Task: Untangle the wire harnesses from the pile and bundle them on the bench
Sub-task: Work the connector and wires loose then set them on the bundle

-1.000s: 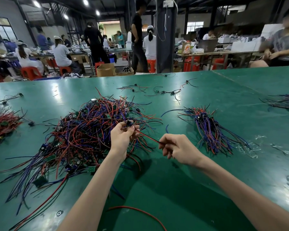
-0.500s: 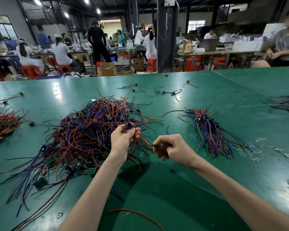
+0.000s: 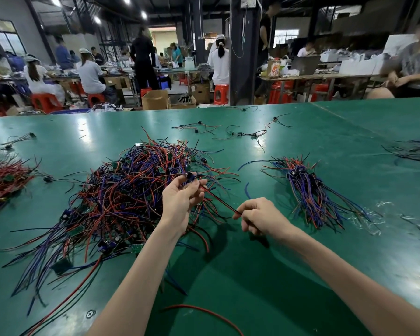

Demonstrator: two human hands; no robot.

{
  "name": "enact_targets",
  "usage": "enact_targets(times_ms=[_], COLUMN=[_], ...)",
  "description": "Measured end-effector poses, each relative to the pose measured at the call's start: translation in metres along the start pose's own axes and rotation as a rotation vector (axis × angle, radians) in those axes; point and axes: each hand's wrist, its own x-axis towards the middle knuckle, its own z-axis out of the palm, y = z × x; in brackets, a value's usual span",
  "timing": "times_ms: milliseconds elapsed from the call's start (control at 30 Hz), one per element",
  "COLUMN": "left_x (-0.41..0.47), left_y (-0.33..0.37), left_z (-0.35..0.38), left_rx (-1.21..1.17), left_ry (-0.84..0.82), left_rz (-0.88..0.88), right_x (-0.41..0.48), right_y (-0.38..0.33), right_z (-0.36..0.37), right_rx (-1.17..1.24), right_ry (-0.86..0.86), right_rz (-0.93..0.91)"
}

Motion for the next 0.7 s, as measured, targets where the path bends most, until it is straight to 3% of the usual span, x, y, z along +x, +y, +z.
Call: enact_targets(times_ms=[300,700], left_x=[0.002,0.000], left_y=[0.000,0.000], left_z=[0.001,0.001], left_rx=[-0.060,-0.002], left_ry=[0.032,0.012], left_rz=[0.002,0.010], right_x=[-0.015,-0.023], right_y=[0.001,-0.002], right_z=[-0.005,-0.011], right_rx=[0.038,0.122], right_ry=[-0.233,-0.367], right_rz=[-0.160,-0.182])
